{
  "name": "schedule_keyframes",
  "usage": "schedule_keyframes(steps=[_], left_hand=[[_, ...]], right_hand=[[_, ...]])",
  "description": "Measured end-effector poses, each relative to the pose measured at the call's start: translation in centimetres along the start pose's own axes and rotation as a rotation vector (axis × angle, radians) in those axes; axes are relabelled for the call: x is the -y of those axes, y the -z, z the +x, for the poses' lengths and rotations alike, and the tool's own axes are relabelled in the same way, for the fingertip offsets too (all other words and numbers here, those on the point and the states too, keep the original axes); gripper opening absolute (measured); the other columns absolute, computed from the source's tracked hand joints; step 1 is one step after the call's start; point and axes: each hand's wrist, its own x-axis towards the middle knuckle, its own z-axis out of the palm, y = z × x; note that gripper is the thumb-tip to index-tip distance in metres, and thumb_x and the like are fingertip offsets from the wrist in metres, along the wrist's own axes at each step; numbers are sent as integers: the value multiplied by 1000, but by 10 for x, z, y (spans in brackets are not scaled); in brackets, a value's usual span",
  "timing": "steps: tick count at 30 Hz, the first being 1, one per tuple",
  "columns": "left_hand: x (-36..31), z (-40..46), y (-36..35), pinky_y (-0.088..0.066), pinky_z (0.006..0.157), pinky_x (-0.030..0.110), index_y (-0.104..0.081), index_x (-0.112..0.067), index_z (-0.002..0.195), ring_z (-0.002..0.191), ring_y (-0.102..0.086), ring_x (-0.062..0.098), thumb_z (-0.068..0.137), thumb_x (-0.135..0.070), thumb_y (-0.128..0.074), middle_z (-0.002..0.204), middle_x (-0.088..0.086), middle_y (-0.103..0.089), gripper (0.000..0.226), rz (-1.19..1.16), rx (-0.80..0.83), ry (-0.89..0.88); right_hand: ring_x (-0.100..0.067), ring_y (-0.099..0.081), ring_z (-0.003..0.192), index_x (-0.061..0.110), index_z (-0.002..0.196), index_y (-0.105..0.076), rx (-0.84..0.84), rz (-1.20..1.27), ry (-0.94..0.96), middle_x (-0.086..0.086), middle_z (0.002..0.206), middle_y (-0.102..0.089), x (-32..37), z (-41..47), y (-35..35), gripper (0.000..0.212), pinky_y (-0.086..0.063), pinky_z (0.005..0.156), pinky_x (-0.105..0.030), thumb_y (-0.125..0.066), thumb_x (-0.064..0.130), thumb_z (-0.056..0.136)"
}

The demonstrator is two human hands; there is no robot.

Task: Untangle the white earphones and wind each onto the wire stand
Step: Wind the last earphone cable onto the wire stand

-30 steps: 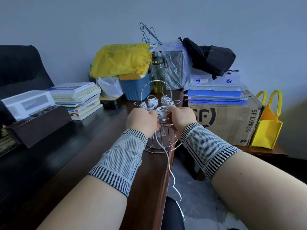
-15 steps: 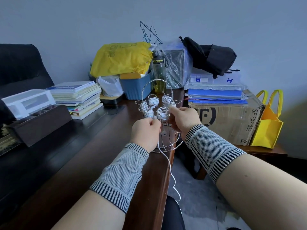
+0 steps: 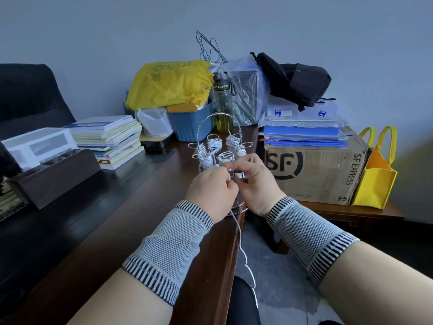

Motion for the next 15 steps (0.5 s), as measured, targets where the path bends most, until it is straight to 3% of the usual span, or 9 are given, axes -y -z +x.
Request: schedule_keyframes(steps=[3,6,9,12,15], left_hand=[[-3,-3,7,-31,71,28,-35,-19,77,81,-40,17,98,-21,-44,86,-5,-41,23,87,15,-66],[0,-1,16,-41,69,32,-46,-16,88,81,-52,19,101,-25,-41,88,-4,-56,16,123,-21,-97],[6,5,31,-51,67,30,-59,-22,83,75,-66,14,98,-27,-47,80,-6,-68,20,-100,-2,14],[11,8,40,-49,57,22,-60,-26,71,58,-65,4,96,-29,-54,65,-7,-66,26,-301,-38,74],[14,13,37,-60,73,35,-66,-24,75,63,-64,10,93,-26,-59,64,-7,-65,20,-443,-67,101]], right_hand=[[1,-47,84,34,91,-67,-19,-13,26,3,92,-47,-1,3,2,33,-46,81,-16,-70,2,81],[4,-51,77,29,86,-70,-57,27,-18,10,86,-48,0,6,2,19,-42,75,-7,-76,12,80],[1,-54,75,28,80,-67,-111,66,-70,7,87,-54,-1,7,-1,13,-46,76,-13,-74,18,83],[-2,-56,66,23,76,-65,-159,130,-159,2,81,-62,-1,9,-3,12,-49,68,-21,-69,22,88],[4,-49,50,21,69,-62,-186,246,-262,12,61,-57,3,11,-5,21,-44,56,-20,-67,22,89]])
